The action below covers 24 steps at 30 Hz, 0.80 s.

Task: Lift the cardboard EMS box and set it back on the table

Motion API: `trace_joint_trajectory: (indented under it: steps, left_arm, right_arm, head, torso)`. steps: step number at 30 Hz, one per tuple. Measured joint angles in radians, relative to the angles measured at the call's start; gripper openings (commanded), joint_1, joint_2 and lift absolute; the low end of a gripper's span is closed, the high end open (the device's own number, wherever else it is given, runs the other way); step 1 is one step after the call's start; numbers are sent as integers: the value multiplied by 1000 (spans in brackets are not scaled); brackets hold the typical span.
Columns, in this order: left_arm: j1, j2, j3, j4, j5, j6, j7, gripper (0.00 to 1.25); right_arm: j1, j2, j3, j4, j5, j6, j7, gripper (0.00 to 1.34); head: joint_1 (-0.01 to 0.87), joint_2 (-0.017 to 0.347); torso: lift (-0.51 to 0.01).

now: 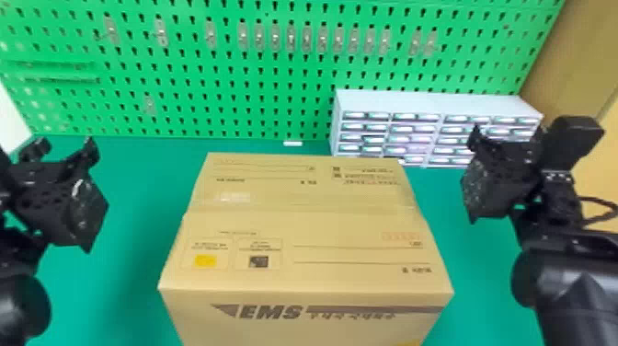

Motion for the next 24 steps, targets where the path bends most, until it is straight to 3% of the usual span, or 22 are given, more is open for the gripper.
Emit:
trace_joint_trajectory:
  steps: [12, 24]
  left_arm:
    - [-9, -1, -12, 0, 8, -8, 0, 765]
    - [-19, -7, -28, 0, -4, -12, 2, 765]
  right_arm:
    - [4, -14, 0, -7, 9, 3, 0, 1258]
    - [4, 0, -6, -4, 20, 3, 0, 1258]
  head:
    - [678, -15]
    - [678, -15]
  torso:
    - [8]
    - [8]
